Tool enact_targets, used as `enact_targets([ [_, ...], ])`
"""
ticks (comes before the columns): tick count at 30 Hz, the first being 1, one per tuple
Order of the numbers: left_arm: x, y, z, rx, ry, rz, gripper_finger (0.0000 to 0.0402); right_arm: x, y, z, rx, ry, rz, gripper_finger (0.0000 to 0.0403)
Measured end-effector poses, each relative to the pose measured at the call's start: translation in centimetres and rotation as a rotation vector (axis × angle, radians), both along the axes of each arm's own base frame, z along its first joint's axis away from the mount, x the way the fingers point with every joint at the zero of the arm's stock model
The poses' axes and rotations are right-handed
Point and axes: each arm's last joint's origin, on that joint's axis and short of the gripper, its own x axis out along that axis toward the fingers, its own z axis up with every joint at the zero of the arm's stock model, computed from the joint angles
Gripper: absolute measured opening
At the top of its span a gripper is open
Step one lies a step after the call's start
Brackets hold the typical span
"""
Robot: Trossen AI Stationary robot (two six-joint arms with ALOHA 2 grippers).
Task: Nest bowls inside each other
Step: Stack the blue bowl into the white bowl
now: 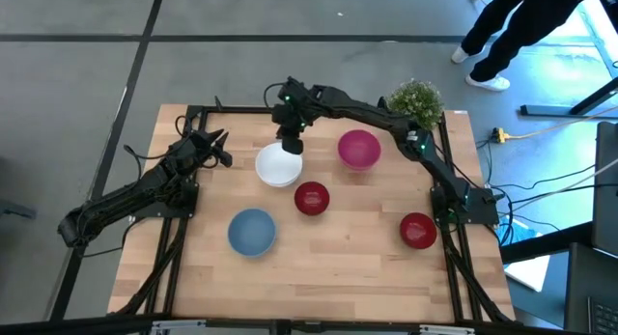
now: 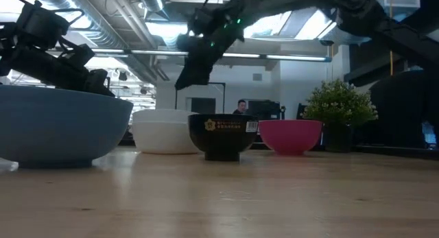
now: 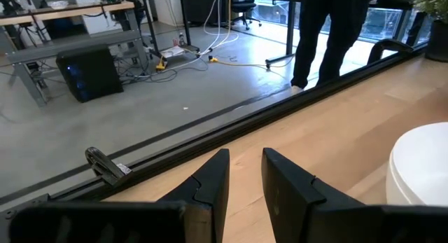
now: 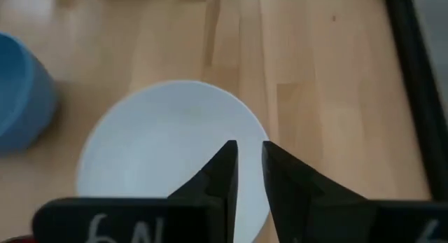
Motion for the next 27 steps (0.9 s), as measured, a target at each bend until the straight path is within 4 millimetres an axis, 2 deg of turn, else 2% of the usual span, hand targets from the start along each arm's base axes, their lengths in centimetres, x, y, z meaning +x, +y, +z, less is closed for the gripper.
enact_targets([
  [4, 0.0, 0.0, 0.0, 0.0, 0.0, -0.002, 0.008, -1.2, 1.0, 2.9, 0.019, -0.038, 0.049, 0.0069],
  [9, 0.0, 0.0, 0.0, -0.002, -0.003, -0.008, 0.008, -2.6, 2.4, 5.2, 0.029, -0.029, 0.109, 0.0069],
  [18, 0.0, 0.0, 0.0, -0.006, -0.01, -0.01, 0.008, -5.0, 3.6, 7.4, 0.045, 0.049, 0.113, 0.0067],
  [22, 0.0, 0.0, 0.0, -0.006, -0.01, -0.01, 0.008, -5.3, 4.0, 8.0, 0.043, 0.02, 0.124, 0.0052],
  [27, 0.0, 0.0, 0.0, -0.007, -0.011, -0.016, 0.008, -6.8, 4.0, 10.3, 0.012, -0.019, 0.096, 0.0023],
])
